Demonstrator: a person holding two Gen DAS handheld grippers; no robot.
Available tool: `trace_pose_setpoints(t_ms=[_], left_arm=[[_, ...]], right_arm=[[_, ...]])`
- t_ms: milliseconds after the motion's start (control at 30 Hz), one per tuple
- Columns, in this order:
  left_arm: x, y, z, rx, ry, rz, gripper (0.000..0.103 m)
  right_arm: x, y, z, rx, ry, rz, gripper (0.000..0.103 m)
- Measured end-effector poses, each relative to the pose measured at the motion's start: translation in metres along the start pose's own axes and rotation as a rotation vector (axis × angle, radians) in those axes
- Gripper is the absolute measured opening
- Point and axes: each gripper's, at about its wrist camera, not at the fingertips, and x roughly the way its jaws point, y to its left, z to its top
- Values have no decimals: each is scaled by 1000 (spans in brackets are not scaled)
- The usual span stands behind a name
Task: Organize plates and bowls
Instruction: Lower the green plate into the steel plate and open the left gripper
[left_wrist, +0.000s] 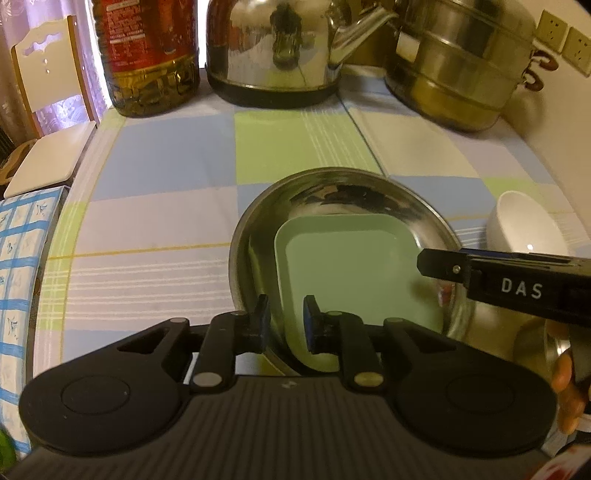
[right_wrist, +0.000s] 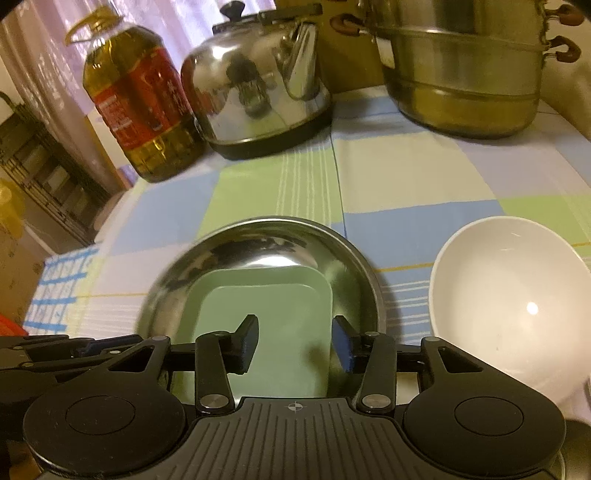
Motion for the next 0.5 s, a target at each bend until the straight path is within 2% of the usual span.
trace_pose_setpoints(t_ms=[167,500], left_arm=[[-23,-1,-5,-3,-14,-20,20],[-76,-18,-31,13,-23,-63,20]], right_arm=[[-27,3,-7,24,-26,9,54],[-92,6,-34,63,-48,47,63]])
